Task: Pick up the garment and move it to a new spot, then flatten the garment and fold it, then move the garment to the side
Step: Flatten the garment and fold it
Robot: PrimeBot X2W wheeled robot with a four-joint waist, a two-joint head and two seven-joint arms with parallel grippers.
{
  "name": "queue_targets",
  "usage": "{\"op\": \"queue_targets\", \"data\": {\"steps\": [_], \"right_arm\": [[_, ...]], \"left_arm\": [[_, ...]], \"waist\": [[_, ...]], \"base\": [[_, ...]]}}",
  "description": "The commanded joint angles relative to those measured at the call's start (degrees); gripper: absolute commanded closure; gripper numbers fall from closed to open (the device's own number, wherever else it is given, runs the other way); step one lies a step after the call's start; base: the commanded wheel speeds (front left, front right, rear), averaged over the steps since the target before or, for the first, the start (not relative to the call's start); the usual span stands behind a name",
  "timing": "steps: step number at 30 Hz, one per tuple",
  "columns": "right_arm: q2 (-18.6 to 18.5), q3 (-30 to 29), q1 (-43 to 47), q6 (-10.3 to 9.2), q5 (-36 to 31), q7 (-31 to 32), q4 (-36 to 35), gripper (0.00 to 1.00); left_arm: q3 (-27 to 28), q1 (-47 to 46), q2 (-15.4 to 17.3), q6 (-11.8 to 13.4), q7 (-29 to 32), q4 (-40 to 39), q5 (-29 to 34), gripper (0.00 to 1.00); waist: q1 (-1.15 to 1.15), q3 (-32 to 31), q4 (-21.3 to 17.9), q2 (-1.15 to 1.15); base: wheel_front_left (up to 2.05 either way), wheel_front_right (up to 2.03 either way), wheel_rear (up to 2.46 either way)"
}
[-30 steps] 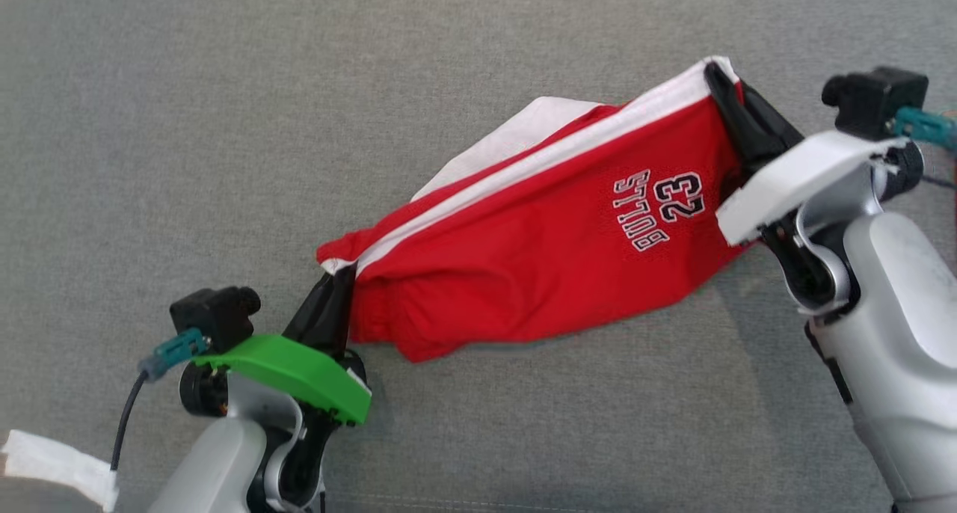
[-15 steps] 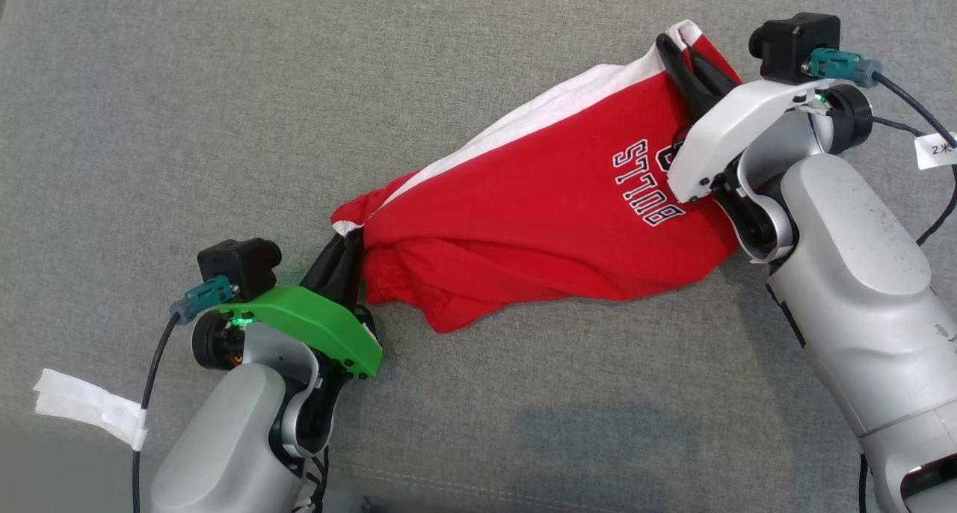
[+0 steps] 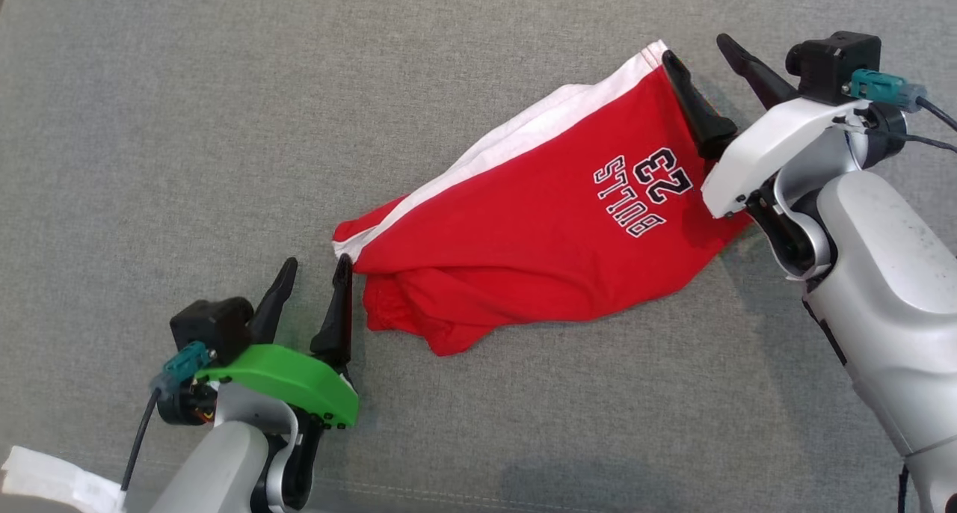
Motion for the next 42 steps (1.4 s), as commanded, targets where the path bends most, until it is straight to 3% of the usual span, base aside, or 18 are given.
{"op": "queue_targets", "data": {"steps": [1, 9, 14, 29, 30, 31, 32, 42], "right_arm": [[-0.69, -0.43, 1.13, -0.02, 0.5, 0.15, -0.72, 0.0], [-3.41, -1.64, 6.16, -0.02, 3.48, 5.87, -3.12, 0.0], [-4.57, -2.01, 8.02, -0.02, 5.23, 10.08, -3.83, 0.0], [-2.07, -2.39, 6.12, -0.01, 6.52, 16.26, -0.15, 0.0], [-1.75, -2.43, 5.91, -0.02, 6.74, 16.27, 0.28, 0.47], [-1.32, -2.76, 5.73, -0.02, 7.21, 16.01, 0.76, 0.78], [-0.87, -3.51, 5.61, -0.02, 7.84, 15.72, 1.45, 1.0], [0.35, -9.45, 8.99, -0.02, 13.2, 12.99, 2.82, 1.0]], "left_arm": [[0.46, 1.32, 0.63, 0.88, -0.85, -0.74, 0.47, 0.0], [1.56, 6.44, 2.46, 3.69, -5.4, -6.28, 4.05, 0.0], [2.91, 8.49, 1.81, 4.86, -6.67, -7.95, 7.31, 0.0], [8.4, 10.81, -3.54, 0.58, -6.95, -8.93, 15.99, 0.0], [8.81, 10.96, -4.02, 0.13, -6.95, -8.75, 16.53, 0.0], [9.28, 11.09, -4.52, -0.34, -6.94, -8.56, 16.93, 0.0], [9.71, 11.27, -5.01, -0.95, -6.95, -8.42, 17.17, 0.0], [13.69, 14.46, -7.34, -7.89, -6.9, -9.05, 22.62, 0.0]], "waist": [[0.0, -1.24, -1.0, 0.0], [0.0, -2.56, -0.81, 0.0], [0.0, -2.25, -0.1, 0.0], [0.0, -1.75, 3.1, 0.0], [0.0, -1.79, 3.15, 0.0], [0.0, -1.84, 3.16, 0.0], [0.0, -1.93, 3.12, 0.0], [0.0, -4.84, 0.66, 0.0]], "base": [[0.0, 0.0, 0.0], [0.0, 0.0, 0.0], [0.0, 0.0, 0.0], [0.0, 0.0, 0.0], [0.0, 0.0, 0.0], [0.0, 0.0, 0.0], [0.0, 0.0, 0.0], [0.0, 0.0, 0.0]]}}
